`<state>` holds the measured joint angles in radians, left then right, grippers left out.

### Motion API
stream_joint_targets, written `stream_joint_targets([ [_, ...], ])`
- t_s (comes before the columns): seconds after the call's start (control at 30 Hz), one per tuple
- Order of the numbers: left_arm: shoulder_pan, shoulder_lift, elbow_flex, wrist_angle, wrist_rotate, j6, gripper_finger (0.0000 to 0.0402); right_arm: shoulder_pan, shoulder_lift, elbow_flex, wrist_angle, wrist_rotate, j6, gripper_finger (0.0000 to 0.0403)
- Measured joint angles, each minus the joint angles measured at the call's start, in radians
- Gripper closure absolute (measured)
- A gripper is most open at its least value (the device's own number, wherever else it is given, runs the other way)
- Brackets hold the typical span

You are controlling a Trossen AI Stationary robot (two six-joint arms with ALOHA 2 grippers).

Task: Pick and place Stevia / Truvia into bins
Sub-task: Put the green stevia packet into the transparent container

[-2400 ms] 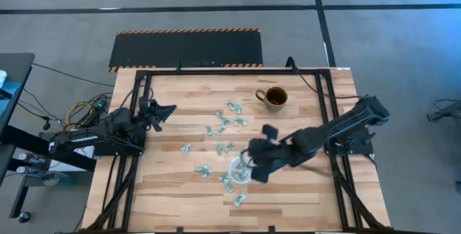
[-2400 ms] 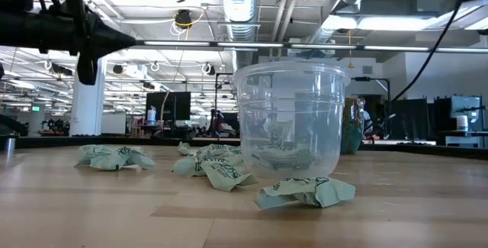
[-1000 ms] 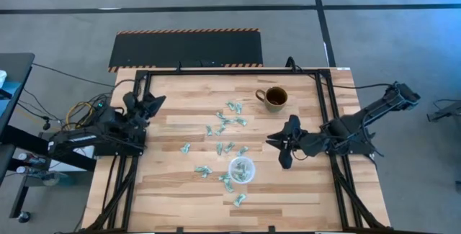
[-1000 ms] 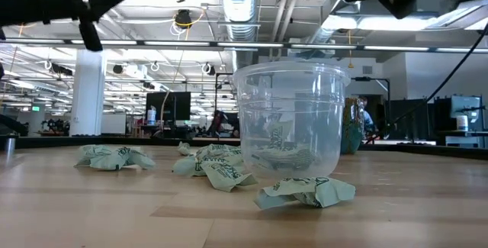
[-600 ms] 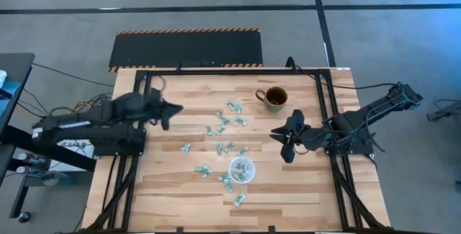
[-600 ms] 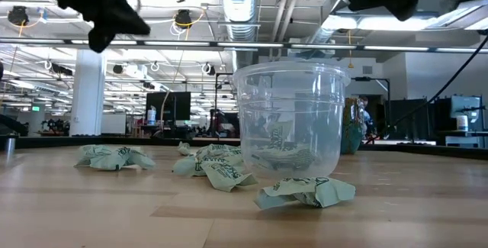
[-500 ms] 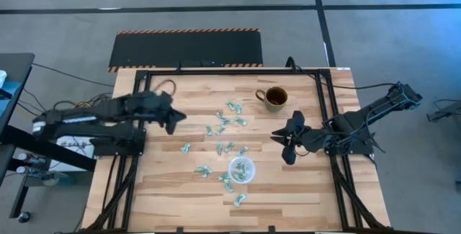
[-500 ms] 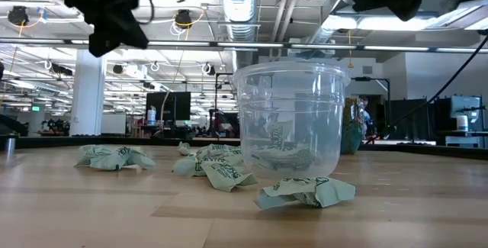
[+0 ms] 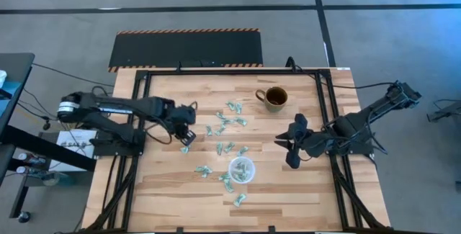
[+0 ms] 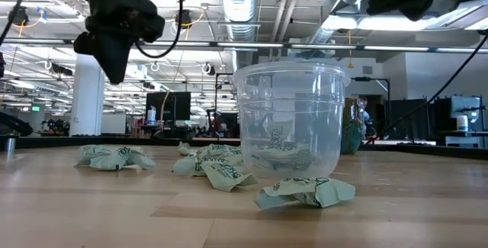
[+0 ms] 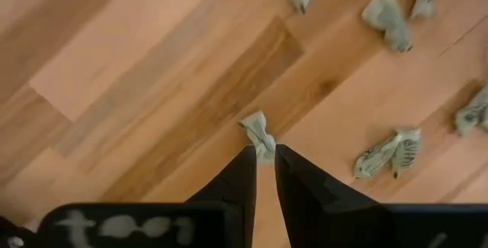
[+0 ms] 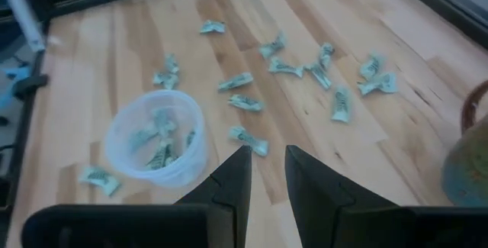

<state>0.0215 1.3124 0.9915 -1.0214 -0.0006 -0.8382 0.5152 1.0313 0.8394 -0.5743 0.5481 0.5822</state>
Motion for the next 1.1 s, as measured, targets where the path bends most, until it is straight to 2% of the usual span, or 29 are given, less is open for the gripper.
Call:
stream_joint_targets([
  [0.2,-0.098,0.085,0.001,-0.002,-0.097,-0.104,0.0363,0.056,-0.131,-0.095,0.027,0.030,0.018,0.0329],
  [0.37,-0.145,0.132,0.001,0.005,-0.051,-0.138,0.0362,0.084,-0.223,-0.161,0.032,0.027,0.087,0.0329],
  [0.5,-0.173,0.174,0.001,0.014,-0.037,-0.127,0.0348,0.102,-0.240,-0.162,0.037,0.028,0.060,0.0329],
  [0.63,-0.180,0.226,0.001,0.031,-0.028,-0.132,0.0311,0.106,-0.240,-0.163,0.036,0.028,0.027,0.0329],
  [0.9,-0.157,0.333,0.001,0.044,0.016,-0.108,0.0210,0.106,-0.240,-0.163,0.029,0.027,0.010,0.0329],
  [1.1,-0.150,0.346,0.001,0.060,-0.023,-0.061,0.0177,0.107,-0.240,-0.164,0.028,0.021,0.009,0.0329],
])
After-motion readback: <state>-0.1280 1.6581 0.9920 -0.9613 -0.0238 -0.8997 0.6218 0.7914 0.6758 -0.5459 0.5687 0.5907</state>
